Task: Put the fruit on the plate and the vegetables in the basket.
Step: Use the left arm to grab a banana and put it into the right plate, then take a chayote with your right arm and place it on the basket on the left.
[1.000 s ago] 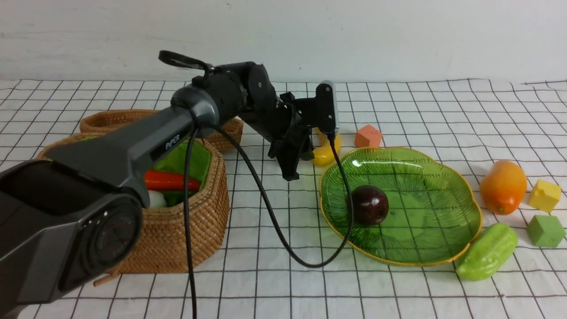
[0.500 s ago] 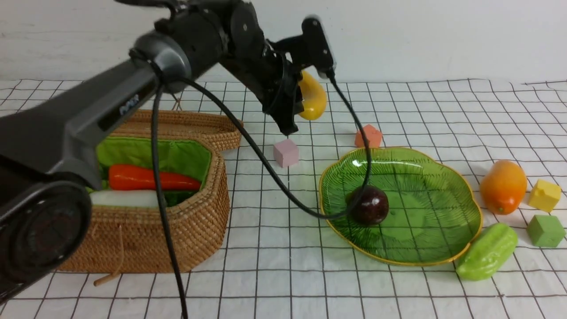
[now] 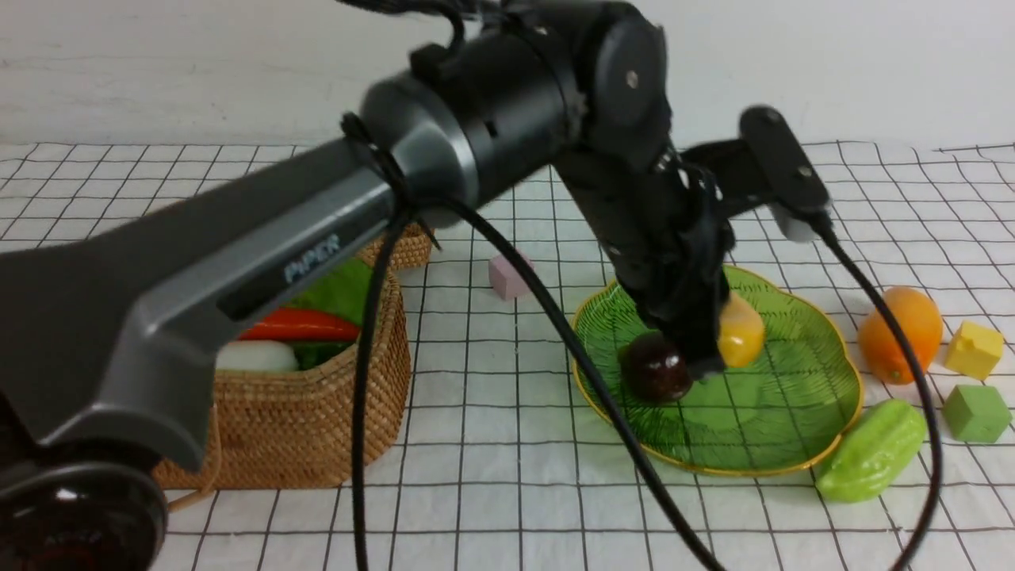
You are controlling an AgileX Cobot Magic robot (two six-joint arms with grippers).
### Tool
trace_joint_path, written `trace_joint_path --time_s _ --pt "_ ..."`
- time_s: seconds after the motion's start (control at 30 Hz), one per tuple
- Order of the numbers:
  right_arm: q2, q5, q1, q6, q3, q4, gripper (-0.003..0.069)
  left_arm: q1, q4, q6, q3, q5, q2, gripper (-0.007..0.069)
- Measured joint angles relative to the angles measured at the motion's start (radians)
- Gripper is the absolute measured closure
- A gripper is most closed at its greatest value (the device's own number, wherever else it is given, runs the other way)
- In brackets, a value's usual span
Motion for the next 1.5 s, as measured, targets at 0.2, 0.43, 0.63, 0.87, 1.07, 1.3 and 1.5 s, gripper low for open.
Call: trace_joint_path --time_s 0.2,0.43,0.63,0.87,1.07,1.3,1.5 --pt "-0.046 0.0 0.0 0.003 -0.001 0.023 0.044 -0.054 0.002 -0.006 0.018 -0.177 0.067 0.0589" --pt "-0.047 0.0 0.0 0.003 -0.001 0.065 0.0434 -0.07 0.03 -0.009 0.019 -0.182 0.162 0.0561" --pt "-0.047 0.0 0.0 0.003 -0.001 0.066 0.0431 -0.07 0.064 -0.031 0.019 -0.212 0.163 0.0261" --pt "-0.038 0.0 0.0 0.003 -0.001 0.064 0.0428 -0.07 0.122 -0.179 0.019 -0.199 0.081 -0.0028" --pt "0.102 0.0 0.0 0.003 -0.001 0.059 0.0425 -0.07 0.209 -0.532 0.02 -0.031 -0.128 0.0151" --pt "0.411 -0.149 0.0 -0.035 -0.001 0.026 0.0424 -0.07 0.435 -0.914 0.054 0.238 -0.414 0.0638" --pt "0.596 -0.187 -0.082 -0.035 0.001 0.0 0.0421 -0.07 0.476 -1.052 0.414 0.224 -0.741 0.0638"
